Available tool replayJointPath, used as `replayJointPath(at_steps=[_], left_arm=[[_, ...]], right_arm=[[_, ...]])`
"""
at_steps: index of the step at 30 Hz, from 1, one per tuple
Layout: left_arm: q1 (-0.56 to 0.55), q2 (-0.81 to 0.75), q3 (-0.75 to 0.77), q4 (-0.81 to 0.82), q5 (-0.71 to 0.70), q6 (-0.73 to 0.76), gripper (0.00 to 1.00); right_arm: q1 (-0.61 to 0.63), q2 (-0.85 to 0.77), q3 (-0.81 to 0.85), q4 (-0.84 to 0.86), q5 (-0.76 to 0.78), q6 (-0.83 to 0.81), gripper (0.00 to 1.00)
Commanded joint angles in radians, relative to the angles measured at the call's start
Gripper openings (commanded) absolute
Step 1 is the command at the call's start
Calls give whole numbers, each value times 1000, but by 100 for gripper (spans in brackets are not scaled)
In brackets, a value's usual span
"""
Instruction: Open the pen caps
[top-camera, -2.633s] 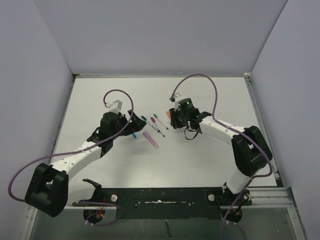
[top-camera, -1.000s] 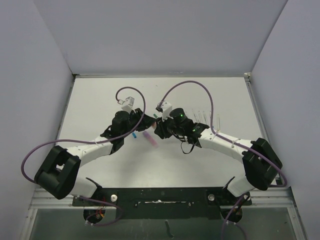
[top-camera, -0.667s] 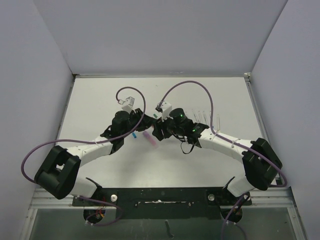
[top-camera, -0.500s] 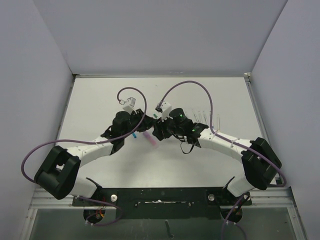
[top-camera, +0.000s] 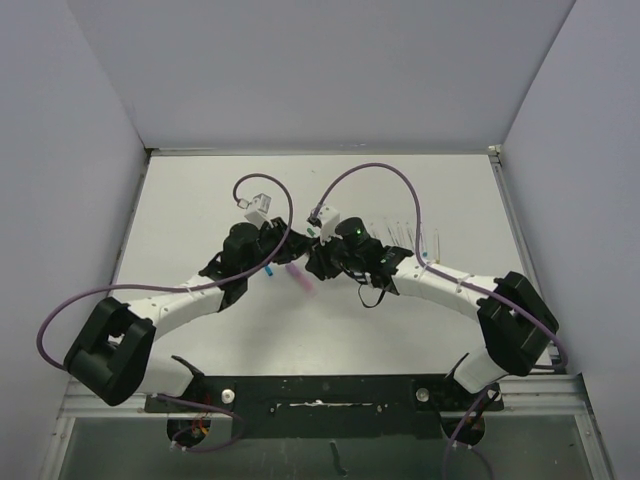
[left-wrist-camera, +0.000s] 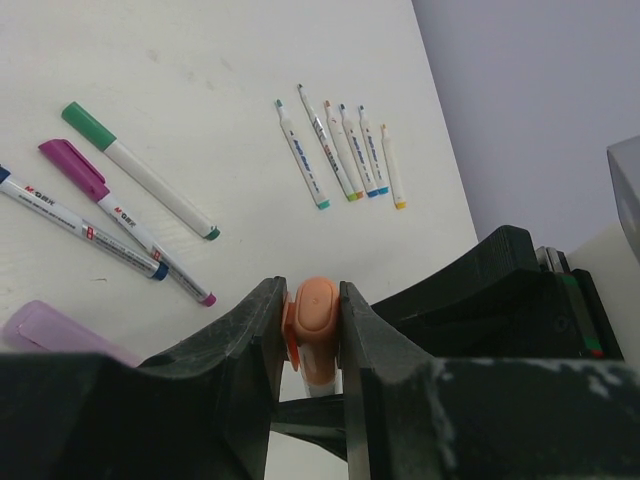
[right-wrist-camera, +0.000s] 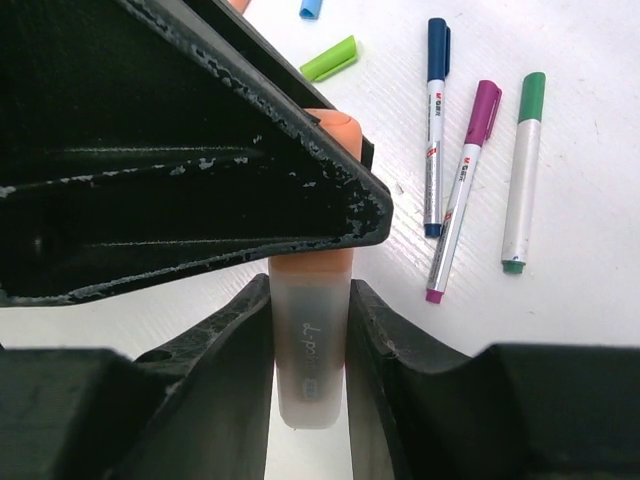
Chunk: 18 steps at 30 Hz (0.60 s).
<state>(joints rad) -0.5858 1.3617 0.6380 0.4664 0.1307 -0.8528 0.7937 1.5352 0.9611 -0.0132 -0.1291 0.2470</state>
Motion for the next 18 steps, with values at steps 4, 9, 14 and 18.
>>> replayJointPath(at_steps=[4,9,14,18], left_arm=[[92,-48,47,1,-7,42,0],[225,-28,81,5,21,53,0],[304,-4,103,19,30,57,0],[319,13,106,31,29,50,0]], right_arm=[[3,-70,-14,3,-3,-4,0],[4,-121,-91,-4,-11,9,0],[4,-164,-132,-16,-6,10,0],[0,-176,-130,-29,0,3,0]])
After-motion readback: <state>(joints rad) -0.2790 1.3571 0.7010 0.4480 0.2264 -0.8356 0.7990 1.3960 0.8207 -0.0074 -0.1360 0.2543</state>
